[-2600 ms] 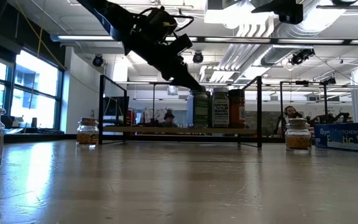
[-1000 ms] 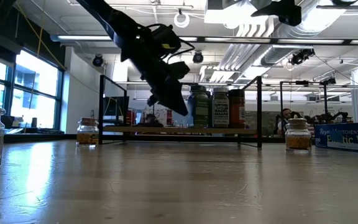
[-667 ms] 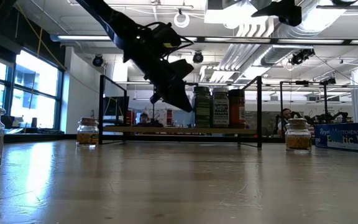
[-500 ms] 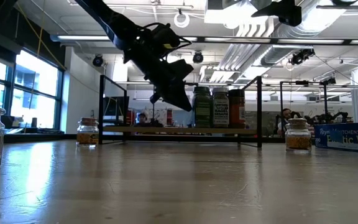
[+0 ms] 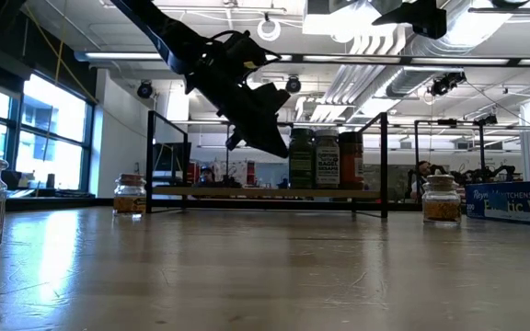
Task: Shelf spices
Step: Put the green seasoning bottle on the shelf aligned with the other green seasoning bottles
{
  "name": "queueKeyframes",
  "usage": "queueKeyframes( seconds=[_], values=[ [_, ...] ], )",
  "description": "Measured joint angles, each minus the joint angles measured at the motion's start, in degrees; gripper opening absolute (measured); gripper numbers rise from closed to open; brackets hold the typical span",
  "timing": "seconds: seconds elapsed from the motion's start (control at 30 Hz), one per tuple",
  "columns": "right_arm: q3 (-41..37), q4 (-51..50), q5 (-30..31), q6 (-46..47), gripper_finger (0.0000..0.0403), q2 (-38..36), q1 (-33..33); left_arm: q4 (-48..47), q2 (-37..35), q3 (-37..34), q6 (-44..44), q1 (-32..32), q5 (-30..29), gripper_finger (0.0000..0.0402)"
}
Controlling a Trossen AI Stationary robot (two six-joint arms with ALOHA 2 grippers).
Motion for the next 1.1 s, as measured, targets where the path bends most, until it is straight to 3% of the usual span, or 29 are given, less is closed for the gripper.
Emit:
queueKeyframes(
  seconds=[0.3, 0.6, 1.1],
  values=[
    [0.0, -0.2, 0.5, -0.4, 0.0312, 0.0, 0.0, -9.1, -2.0, 0.1, -5.1, 0.0, -0.1, 0.0001],
    [0.0, -0.7, 0.9, -0.4, 0.0312, 0.0, 0.0, -3.9, 0.8, 0.0, -8.5, -2.1, 3.2, 0.0000],
    [0.0, -1.7, 0.9, -0.2, 0.0312, 0.0, 0.0, -1.0, 0.8, 0.0, -8.6, -2.6, 0.8, 0.0000]
  ],
)
